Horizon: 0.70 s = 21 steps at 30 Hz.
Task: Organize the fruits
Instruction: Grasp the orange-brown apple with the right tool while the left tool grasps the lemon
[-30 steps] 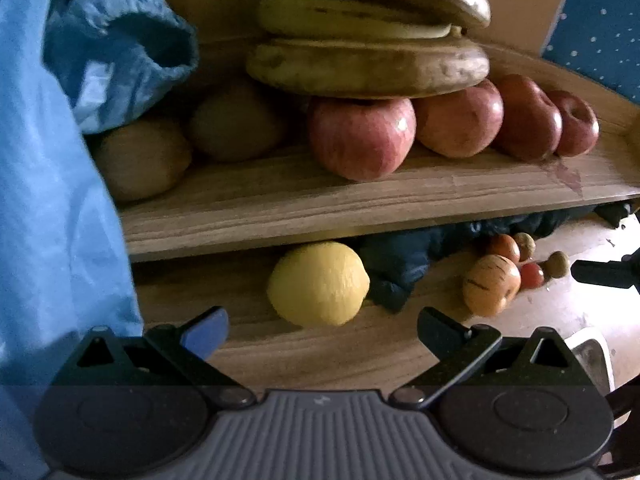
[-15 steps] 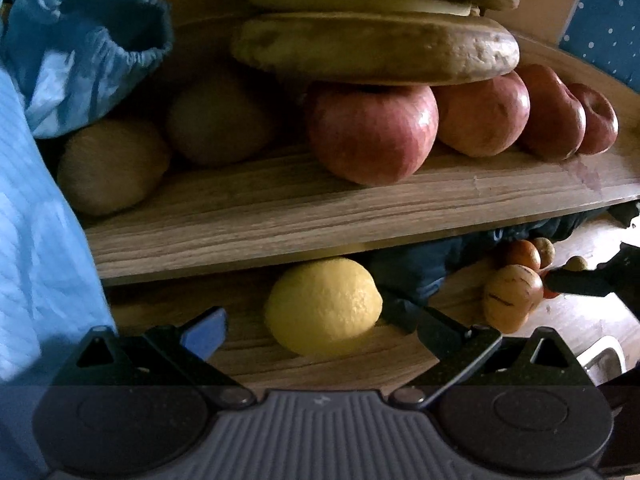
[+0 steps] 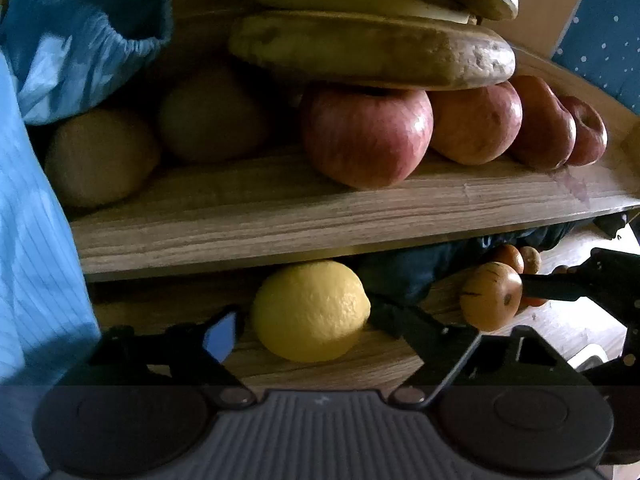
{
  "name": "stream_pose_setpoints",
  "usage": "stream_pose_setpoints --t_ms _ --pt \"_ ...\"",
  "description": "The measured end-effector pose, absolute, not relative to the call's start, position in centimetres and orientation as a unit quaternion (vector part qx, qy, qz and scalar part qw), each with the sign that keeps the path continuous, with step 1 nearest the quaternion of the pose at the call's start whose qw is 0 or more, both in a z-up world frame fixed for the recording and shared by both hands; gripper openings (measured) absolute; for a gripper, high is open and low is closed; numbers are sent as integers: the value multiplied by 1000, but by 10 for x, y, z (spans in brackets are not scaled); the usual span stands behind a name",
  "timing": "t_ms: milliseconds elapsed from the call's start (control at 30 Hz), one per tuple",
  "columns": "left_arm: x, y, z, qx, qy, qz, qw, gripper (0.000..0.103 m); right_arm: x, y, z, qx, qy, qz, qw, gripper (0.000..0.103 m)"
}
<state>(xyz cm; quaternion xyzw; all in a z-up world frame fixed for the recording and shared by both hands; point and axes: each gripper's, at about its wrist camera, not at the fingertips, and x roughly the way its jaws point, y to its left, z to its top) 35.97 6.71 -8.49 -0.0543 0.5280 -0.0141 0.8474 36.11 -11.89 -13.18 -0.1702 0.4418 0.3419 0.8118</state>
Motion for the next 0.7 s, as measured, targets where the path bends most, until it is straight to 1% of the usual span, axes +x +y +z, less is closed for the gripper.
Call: stream_pose_setpoints --t_ms 133,200,367,533,700 --pt "355 70 -85 -59 523 -7 850 81 361 -119 -131 -169 441 342 812 73" --pt "354 73 -85 -61 520 -4 852 76 360 -120 -130 -169 442 341 812 71" --pt "354 74 -86 -67 519 0 852 72 362 -124 -130 -143 463 337 807 69" --pt "352 76 -90 -70 521 -1 851 72 368 -126 -137 -117 481 324 806 69" --pt "356 74 -94 -70 526 -2 848 72 379 -132 -141 -60 497 308 809 69"
